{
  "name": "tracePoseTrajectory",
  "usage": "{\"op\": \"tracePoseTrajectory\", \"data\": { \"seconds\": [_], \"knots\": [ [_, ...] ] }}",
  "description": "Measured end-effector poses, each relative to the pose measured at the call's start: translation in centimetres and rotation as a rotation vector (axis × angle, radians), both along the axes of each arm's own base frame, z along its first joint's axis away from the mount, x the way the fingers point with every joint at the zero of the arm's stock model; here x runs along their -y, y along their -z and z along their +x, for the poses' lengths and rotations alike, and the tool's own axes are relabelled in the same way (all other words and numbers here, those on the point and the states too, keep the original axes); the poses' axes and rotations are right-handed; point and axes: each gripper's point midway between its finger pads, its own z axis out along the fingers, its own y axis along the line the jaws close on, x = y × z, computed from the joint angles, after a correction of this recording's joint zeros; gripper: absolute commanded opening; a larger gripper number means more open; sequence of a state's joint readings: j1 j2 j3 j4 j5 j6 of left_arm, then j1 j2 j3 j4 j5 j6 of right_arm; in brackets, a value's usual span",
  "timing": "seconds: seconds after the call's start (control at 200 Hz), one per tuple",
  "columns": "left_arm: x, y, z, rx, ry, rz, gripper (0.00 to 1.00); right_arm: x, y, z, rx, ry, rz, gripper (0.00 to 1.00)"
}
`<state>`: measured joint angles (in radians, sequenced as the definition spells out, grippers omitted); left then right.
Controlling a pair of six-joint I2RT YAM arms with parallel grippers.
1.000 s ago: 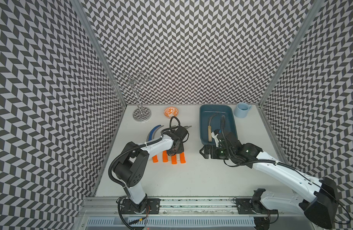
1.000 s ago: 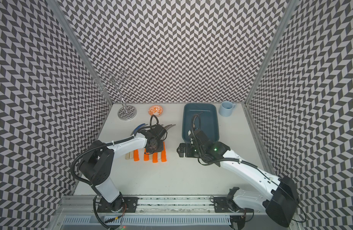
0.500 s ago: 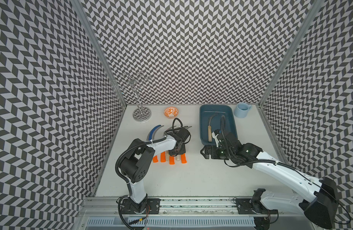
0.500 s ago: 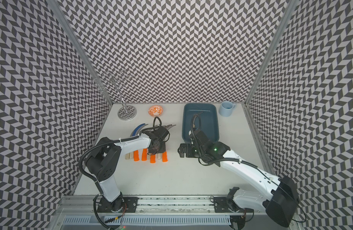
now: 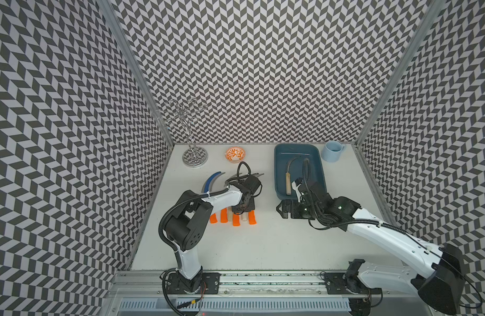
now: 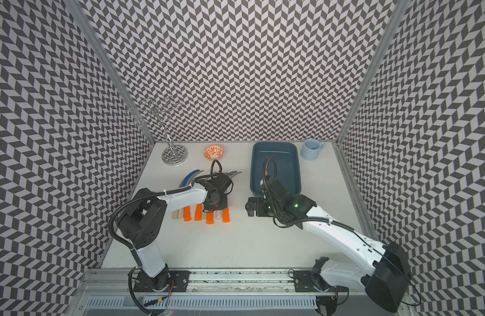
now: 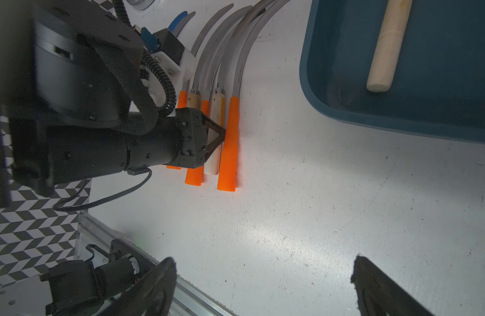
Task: Put small sickles into storage boxes
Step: Pick up the sickle at the center of the board.
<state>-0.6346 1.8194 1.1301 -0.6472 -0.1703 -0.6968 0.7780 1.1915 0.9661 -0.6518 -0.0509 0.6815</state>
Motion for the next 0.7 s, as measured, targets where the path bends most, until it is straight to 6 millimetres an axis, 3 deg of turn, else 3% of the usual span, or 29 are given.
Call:
{"op": "tracePoseTrajectory", "data": {
  "seconds": [0.31,0.701],
  "knots": [
    [-0.2,-0.1,0.0,-0.003,0.013,0.016,0.08,0.1,-0.3,0.2,0.01,0.008,-0.002,1.0],
    [0.6,-2.9,1.7,0.04,0.03,0.018,0.08,0.6,-1.3,1.2,0.058,0.049,-0.017,1.0]
  ]
}}
